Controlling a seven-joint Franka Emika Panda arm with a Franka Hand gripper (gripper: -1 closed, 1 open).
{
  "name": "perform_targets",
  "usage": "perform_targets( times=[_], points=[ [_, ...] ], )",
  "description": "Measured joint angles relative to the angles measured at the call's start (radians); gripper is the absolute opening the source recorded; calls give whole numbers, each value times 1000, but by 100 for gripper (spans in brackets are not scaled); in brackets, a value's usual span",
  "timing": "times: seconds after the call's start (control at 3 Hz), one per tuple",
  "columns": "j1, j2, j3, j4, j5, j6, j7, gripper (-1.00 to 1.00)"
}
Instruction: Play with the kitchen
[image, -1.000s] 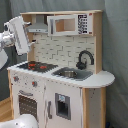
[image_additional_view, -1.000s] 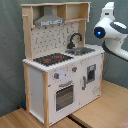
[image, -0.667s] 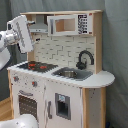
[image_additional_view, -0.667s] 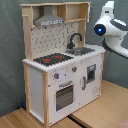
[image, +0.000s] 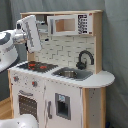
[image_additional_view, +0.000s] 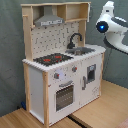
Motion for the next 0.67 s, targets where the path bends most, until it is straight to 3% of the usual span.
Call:
perform_targets(
  times=[0.33, 0.67],
  points=[
    [-1, 13, -19, -21, 0, 64, 4, 100],
    [-1, 15, -19, -21, 0, 66, 4, -100]
  ],
)
